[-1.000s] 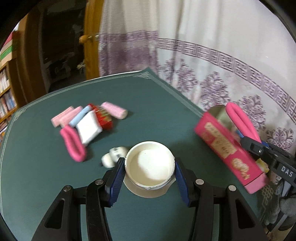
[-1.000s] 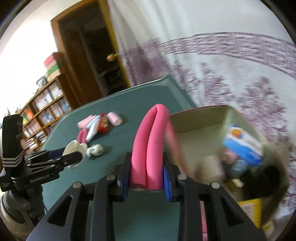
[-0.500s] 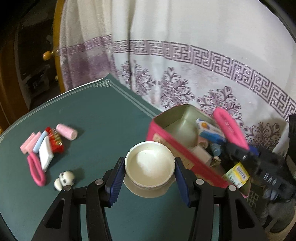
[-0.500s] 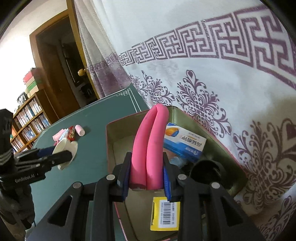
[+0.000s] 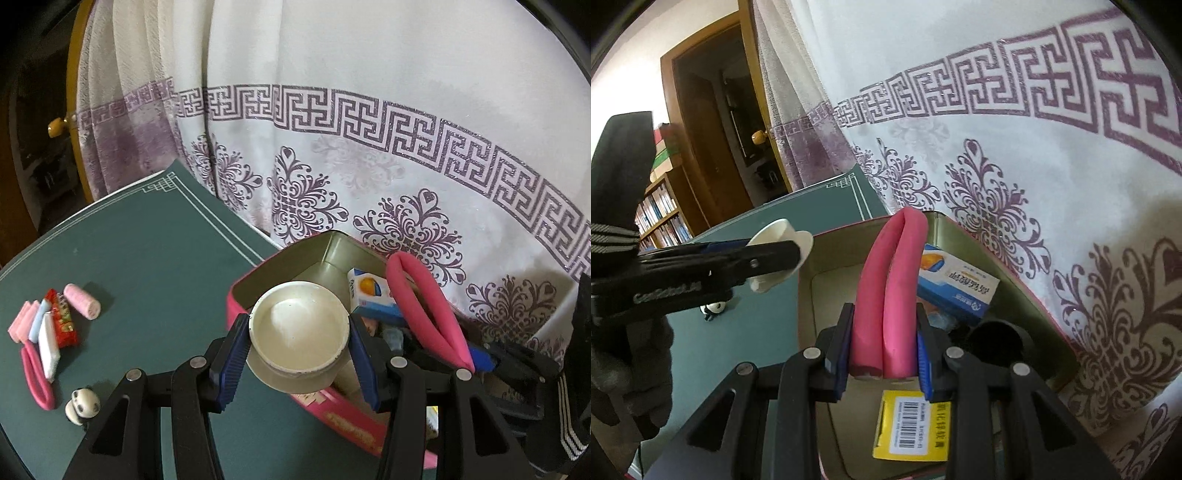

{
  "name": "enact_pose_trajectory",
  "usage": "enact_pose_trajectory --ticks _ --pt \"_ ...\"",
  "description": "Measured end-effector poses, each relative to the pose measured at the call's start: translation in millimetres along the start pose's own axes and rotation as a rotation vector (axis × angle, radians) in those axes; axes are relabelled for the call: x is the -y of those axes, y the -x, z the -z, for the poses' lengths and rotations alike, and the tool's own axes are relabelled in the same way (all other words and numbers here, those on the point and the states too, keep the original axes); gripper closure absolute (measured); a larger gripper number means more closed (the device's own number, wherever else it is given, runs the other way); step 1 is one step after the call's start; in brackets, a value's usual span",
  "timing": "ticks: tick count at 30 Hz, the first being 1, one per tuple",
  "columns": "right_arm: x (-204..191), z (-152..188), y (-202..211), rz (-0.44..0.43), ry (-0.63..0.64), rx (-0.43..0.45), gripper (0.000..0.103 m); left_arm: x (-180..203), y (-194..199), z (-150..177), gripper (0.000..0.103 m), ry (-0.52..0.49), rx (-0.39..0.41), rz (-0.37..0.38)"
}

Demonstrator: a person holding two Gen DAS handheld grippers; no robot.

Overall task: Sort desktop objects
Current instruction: 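Release the pink foam roller into the tin with the right tool while the left tool drops the cup in, then move both tools back over the remaining items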

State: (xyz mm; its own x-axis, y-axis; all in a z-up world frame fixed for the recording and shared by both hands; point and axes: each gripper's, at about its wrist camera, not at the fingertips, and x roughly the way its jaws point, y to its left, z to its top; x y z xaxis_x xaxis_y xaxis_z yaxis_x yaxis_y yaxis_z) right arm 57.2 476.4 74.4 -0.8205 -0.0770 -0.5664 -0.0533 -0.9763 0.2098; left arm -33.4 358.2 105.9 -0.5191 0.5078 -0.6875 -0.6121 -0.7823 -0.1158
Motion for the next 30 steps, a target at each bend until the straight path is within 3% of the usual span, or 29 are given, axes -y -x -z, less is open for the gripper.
enact_pose_trajectory --ticks 10,12,13,14,18,30 --pt "9.5 0.3 -3.3 -0.001 -0.02 -0.016 0.071 8.2 -20.6 -10.1 0.049 -0.014 -0.019 0.014" --pt "8.8 1.7 -4.4 -0.007 -0.02 -0.025 0.07 6.6 -22.9 -10.3 0.04 -0.006 -0.02 0.008" --pt "8.9 2.3 -4.9 -0.006 -0.023 -0.028 0.067 5.4 -22.9 -10.2 0.028 0.0 -0.016 0.006" --pt "9.1 2.7 -5.6 -0.006 -0.027 -0.03 0.061 3.2 -21.9 -10.0 0.026 0.008 -0.005 -0.001" --pt "10.5 2.8 -4.7 0.011 -0.036 -0.023 0.048 -5.1 -16.7 -10.2 0.026 0.022 0.004 -0.005" --pt "-4.9 0.2 -4.1 0.003 -0.022 -0.023 0.048 -32.0 -2.4 0.9 0.026 0.075 0.006 -0.033"
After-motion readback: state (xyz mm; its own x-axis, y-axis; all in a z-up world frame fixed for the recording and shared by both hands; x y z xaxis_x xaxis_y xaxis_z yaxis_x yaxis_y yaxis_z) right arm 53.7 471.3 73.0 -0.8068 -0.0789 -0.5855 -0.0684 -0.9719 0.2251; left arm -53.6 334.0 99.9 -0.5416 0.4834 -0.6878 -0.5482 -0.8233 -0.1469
